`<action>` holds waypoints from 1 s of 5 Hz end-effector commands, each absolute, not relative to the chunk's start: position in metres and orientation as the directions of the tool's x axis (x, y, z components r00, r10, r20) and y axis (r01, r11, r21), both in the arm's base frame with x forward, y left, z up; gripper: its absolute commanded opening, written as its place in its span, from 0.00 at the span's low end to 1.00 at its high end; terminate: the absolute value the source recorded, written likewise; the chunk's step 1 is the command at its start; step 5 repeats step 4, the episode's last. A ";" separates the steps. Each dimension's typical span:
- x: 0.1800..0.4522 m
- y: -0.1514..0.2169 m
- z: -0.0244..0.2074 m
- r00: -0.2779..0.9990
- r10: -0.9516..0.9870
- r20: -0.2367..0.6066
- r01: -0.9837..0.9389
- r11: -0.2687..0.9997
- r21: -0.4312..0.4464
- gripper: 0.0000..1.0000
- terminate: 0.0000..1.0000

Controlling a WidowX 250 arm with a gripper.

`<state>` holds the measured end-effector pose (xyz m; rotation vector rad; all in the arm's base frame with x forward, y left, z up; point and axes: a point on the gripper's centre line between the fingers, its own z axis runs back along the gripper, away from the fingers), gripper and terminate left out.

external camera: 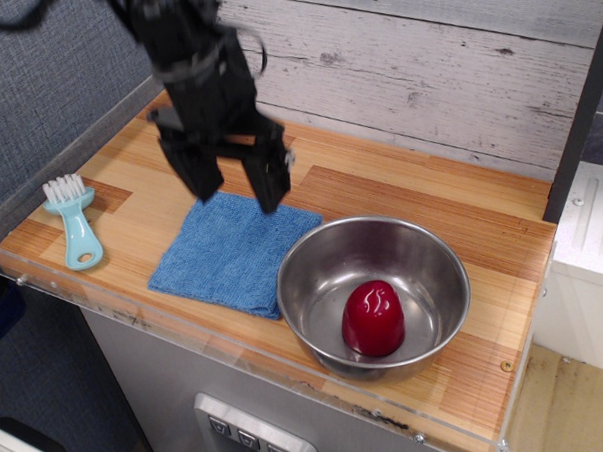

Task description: Move the cloth closer to the bowl.

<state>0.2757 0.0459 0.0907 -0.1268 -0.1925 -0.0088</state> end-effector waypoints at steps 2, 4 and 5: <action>0.267 0.049 0.137 0.960 0.015 0.280 0.015 0.995 -0.103 1.00 0.00; 0.267 0.049 0.137 0.960 0.015 0.280 0.015 0.995 -0.103 1.00 1.00; 0.267 0.049 0.137 0.960 0.015 0.280 0.015 0.995 -0.103 1.00 1.00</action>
